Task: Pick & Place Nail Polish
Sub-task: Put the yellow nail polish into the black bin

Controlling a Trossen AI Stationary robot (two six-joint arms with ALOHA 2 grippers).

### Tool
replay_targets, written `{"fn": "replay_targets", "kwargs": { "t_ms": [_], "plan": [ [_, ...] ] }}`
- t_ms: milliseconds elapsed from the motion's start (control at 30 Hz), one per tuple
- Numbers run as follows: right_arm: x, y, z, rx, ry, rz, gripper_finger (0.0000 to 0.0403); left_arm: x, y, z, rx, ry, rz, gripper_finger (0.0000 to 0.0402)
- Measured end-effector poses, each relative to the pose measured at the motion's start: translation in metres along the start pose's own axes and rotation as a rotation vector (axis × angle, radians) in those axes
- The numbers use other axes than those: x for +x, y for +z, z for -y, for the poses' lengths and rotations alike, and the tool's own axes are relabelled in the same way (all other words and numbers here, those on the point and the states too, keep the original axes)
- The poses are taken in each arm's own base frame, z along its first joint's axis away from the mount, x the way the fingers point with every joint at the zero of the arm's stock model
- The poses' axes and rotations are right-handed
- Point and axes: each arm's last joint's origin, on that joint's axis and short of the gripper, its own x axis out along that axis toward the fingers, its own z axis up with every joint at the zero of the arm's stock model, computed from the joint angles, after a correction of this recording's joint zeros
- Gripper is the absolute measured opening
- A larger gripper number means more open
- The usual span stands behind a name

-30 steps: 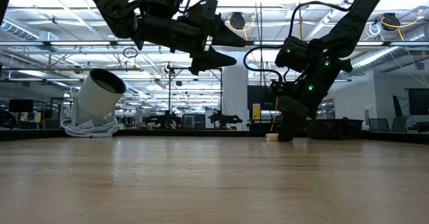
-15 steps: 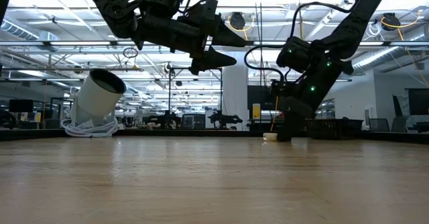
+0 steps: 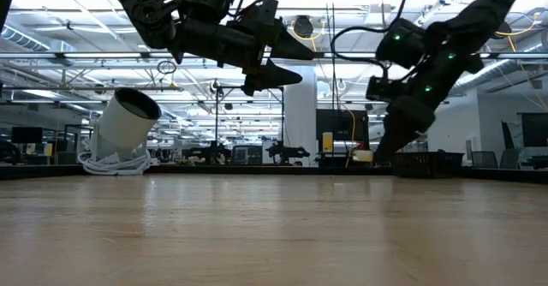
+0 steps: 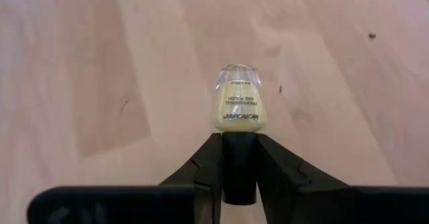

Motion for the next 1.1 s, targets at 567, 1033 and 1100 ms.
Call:
{"fn": "replay_targets", "kwargs": {
  "t_ms": [567, 1033, 1100],
  "plan": [
    [-0.045, 0.003, -0.053, -0.188, 0.58, 0.317, 0.0054, 0.0, 0.0, 0.0, 0.0, 0.0, -0.001, 0.0294],
    [-0.066, 0.014, -0.086, -0.432, 1.02, 0.522, 0.0054, 0.0, 0.0, 0.0, 0.0, 0.0, -0.001, 0.0294],
    [-0.066, 0.014, -0.087, -0.432, 1.02, 0.52, 0.0054, 0.0, 0.0, 0.0, 0.0, 0.001, -0.001, 0.0294]
  ]
}}
